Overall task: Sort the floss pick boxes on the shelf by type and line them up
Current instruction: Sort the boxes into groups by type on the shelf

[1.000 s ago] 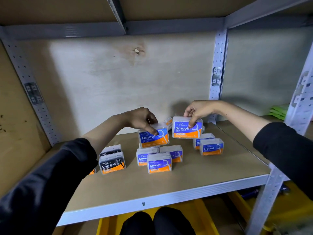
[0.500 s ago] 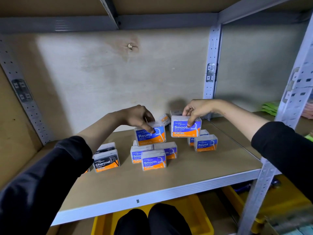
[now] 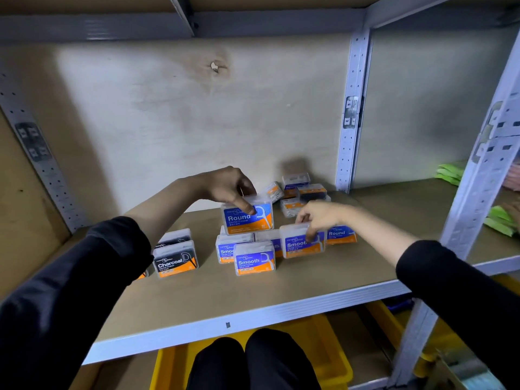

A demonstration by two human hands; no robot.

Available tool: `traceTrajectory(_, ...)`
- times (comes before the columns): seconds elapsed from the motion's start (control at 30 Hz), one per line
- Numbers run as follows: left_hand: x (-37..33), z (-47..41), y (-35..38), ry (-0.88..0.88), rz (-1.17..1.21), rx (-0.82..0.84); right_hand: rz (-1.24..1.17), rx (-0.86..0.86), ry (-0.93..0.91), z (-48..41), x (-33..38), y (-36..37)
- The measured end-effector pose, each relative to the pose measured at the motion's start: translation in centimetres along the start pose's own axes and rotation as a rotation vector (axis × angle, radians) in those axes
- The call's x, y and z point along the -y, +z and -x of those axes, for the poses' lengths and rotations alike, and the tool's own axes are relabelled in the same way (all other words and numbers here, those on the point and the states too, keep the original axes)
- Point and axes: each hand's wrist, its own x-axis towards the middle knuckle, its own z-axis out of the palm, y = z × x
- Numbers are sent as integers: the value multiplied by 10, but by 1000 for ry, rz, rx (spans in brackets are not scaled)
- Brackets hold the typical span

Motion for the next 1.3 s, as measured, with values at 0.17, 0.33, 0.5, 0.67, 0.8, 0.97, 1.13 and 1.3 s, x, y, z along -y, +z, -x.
traceTrajectory(0.17, 2, 1, 0, -5, 0, -1, 99, -8, 24, -16, -4, 36)
traceTrajectory(0.33, 6, 0, 0, -4, 2, 10, 58, -26, 17, -22, -7, 50)
traceTrajectory(0.5, 7, -1, 1, -7, 3, 28, 32, -83, -9, -16, -8, 38)
traceTrajectory(0.67, -4, -11, 8, 14, -1, 47, -20, -181, 3, -1, -19, -3)
traceTrajectory(0.8, -30, -31, 23, 76, -52, 61, 5, -243, 80, 17, -41, -40)
traceTrajectory(0.97, -73, -74, 60, 142, -107, 82, 28, -298, 153, 39, -69, -73)
traceTrajectory(1.13, -117, -119, 107, 191, -153, 71, 53, -300, 202, 55, -90, -91)
traceTrajectory(1.3, -150, -155, 141, 213, -191, 74, 40, -292, 228, 60, -113, -96)
